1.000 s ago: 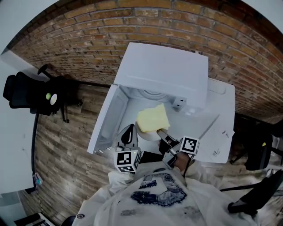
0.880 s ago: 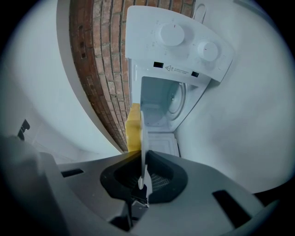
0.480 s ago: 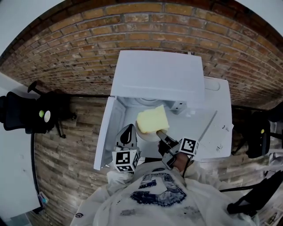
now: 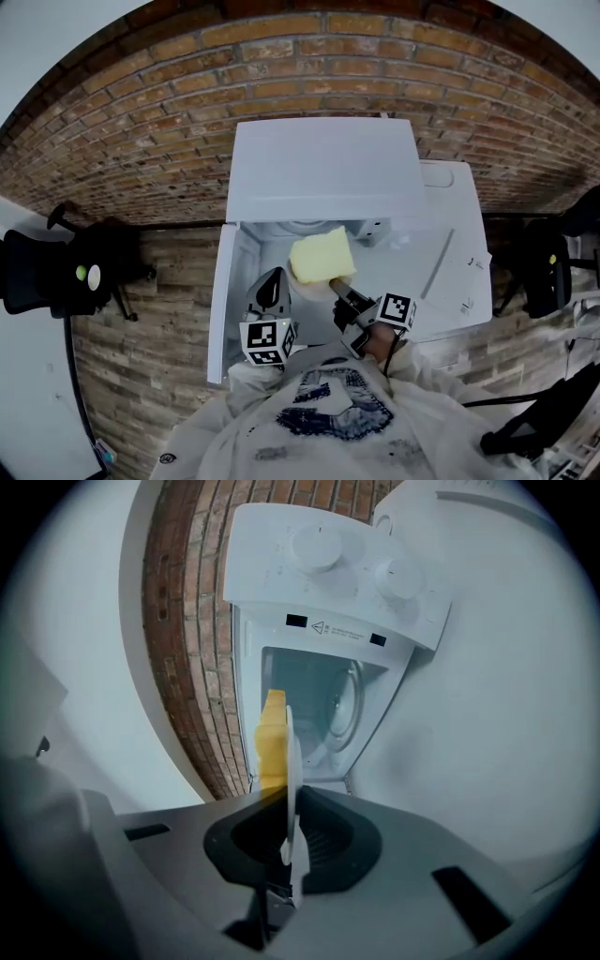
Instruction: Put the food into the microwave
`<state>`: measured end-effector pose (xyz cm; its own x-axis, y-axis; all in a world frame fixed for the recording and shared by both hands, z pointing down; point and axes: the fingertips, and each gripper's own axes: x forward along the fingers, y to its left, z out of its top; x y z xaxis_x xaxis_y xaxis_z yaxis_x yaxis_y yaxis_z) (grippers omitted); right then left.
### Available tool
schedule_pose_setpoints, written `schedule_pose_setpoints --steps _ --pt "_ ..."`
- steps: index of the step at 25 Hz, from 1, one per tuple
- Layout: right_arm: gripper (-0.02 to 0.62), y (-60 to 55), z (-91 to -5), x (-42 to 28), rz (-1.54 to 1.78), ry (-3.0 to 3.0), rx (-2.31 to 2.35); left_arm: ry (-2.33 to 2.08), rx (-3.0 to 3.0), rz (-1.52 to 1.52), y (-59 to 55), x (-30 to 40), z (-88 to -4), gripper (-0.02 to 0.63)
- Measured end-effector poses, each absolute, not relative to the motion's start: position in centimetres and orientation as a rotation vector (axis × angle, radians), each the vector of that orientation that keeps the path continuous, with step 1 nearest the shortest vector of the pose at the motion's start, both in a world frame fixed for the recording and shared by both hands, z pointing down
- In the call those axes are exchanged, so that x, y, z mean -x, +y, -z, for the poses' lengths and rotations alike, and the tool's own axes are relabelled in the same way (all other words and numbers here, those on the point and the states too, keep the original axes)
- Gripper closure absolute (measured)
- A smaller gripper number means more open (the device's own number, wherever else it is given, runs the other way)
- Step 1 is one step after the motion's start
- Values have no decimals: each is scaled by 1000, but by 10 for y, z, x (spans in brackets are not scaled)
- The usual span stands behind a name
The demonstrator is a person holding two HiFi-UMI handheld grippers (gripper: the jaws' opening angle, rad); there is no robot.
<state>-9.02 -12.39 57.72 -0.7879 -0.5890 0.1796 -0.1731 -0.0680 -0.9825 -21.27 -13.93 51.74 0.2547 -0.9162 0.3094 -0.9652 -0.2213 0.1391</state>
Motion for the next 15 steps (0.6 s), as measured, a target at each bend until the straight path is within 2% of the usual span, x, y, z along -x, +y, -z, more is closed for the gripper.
schedule_pose_setpoints --steps 15 --pt "566 -163 -623 101 1972 1859 907 -1749 -2205 -275 -164 216 -551 598"
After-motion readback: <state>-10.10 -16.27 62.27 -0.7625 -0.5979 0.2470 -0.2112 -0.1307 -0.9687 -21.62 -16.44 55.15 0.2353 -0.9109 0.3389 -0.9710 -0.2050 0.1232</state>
